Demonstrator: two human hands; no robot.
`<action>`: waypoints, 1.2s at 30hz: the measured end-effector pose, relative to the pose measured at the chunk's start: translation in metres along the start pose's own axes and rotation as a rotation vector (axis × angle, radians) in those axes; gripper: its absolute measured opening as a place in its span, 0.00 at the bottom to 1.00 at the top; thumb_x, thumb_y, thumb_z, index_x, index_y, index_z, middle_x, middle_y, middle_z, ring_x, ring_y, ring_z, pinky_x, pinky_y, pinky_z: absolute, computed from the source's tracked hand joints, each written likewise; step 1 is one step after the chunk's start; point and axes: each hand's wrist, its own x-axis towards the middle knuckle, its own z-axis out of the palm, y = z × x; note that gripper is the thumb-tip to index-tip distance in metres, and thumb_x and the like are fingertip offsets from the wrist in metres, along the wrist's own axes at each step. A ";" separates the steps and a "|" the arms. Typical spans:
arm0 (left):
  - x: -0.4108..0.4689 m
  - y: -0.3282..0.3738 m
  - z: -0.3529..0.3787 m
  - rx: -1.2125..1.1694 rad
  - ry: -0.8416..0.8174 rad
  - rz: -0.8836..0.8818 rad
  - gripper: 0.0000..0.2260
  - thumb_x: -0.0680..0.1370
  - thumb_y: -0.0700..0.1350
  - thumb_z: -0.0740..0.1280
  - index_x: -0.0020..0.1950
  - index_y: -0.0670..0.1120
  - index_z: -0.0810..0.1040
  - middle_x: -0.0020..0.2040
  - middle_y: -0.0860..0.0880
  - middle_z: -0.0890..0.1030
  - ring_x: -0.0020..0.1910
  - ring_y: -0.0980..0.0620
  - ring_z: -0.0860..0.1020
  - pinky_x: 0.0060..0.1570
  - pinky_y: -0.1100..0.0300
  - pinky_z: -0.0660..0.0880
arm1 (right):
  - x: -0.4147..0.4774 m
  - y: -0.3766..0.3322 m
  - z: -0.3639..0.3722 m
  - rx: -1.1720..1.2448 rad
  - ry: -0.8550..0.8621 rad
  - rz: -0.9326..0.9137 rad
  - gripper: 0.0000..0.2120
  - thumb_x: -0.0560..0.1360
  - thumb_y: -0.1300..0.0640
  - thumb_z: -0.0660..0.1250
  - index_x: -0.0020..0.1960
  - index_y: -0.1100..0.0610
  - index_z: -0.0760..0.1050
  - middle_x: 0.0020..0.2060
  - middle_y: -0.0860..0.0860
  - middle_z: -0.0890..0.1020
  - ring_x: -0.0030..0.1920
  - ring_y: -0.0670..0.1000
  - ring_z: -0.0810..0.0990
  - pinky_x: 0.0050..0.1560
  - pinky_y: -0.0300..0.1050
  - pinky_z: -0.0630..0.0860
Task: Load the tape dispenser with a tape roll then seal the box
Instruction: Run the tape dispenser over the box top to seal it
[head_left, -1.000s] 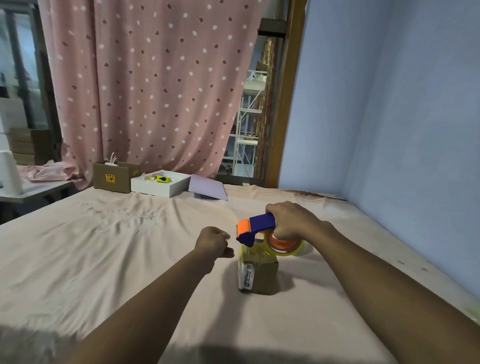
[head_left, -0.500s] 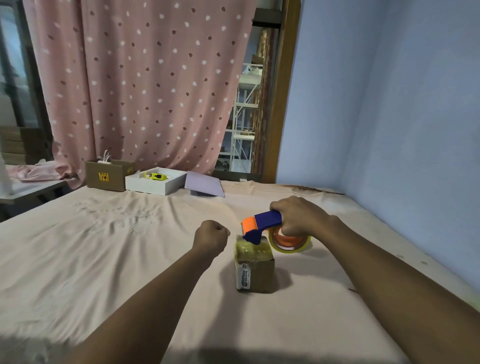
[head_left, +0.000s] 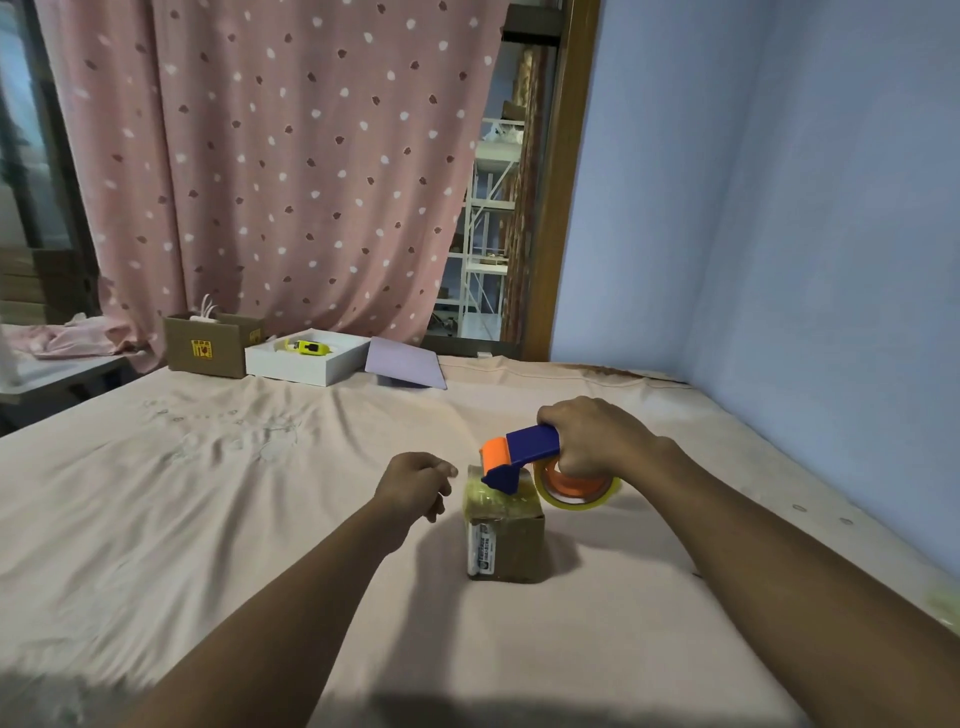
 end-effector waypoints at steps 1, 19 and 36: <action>-0.001 -0.004 -0.001 -0.042 -0.014 -0.005 0.10 0.81 0.36 0.61 0.49 0.34 0.82 0.36 0.42 0.77 0.26 0.48 0.73 0.26 0.59 0.71 | 0.000 0.000 0.000 -0.002 -0.002 -0.005 0.35 0.66 0.49 0.78 0.69 0.47 0.68 0.61 0.49 0.80 0.57 0.55 0.77 0.50 0.47 0.80; -0.007 -0.040 0.039 -0.284 0.174 -0.094 0.05 0.75 0.36 0.65 0.49 0.42 0.78 0.36 0.44 0.80 0.27 0.50 0.71 0.28 0.61 0.67 | 0.004 -0.001 0.007 -0.027 -0.008 -0.031 0.30 0.68 0.49 0.75 0.67 0.47 0.70 0.59 0.49 0.80 0.54 0.53 0.77 0.49 0.47 0.79; 0.017 -0.014 0.044 -0.443 0.178 -0.305 0.05 0.79 0.38 0.59 0.45 0.41 0.74 0.42 0.41 0.73 0.40 0.45 0.70 0.37 0.55 0.69 | 0.005 -0.005 0.008 -0.009 -0.018 -0.008 0.31 0.68 0.50 0.76 0.68 0.48 0.69 0.59 0.50 0.80 0.54 0.53 0.77 0.47 0.46 0.77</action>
